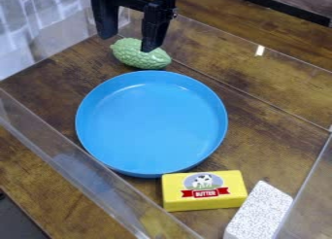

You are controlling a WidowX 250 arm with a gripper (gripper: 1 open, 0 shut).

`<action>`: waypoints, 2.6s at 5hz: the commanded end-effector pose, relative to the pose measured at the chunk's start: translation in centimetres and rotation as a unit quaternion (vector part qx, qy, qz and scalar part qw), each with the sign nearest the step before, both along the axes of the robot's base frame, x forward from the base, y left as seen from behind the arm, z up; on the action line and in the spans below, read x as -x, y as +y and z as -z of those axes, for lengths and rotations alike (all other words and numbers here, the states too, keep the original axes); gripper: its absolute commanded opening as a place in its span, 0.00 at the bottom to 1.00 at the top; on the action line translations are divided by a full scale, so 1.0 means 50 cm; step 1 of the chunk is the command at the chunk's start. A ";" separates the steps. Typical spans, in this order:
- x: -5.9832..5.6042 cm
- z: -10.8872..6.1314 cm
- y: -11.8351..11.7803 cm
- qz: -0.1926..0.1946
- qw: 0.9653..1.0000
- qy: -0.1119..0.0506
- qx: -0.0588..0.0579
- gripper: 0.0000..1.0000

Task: Put the green object in the blue tray

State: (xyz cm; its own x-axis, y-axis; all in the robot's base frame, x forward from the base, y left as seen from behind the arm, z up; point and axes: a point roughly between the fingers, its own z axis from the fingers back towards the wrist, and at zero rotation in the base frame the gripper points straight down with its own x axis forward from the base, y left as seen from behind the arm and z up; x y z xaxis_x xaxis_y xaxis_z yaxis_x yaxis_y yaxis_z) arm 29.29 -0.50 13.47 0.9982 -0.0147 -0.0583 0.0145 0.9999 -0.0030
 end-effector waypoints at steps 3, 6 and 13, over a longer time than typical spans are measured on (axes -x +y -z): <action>-0.086 0.048 0.056 0.068 0.997 -0.024 -0.016 1.00; -0.157 0.088 0.104 0.151 0.986 -0.052 -0.038 1.00; -0.238 0.153 0.164 0.207 0.973 -0.077 -0.062 0.00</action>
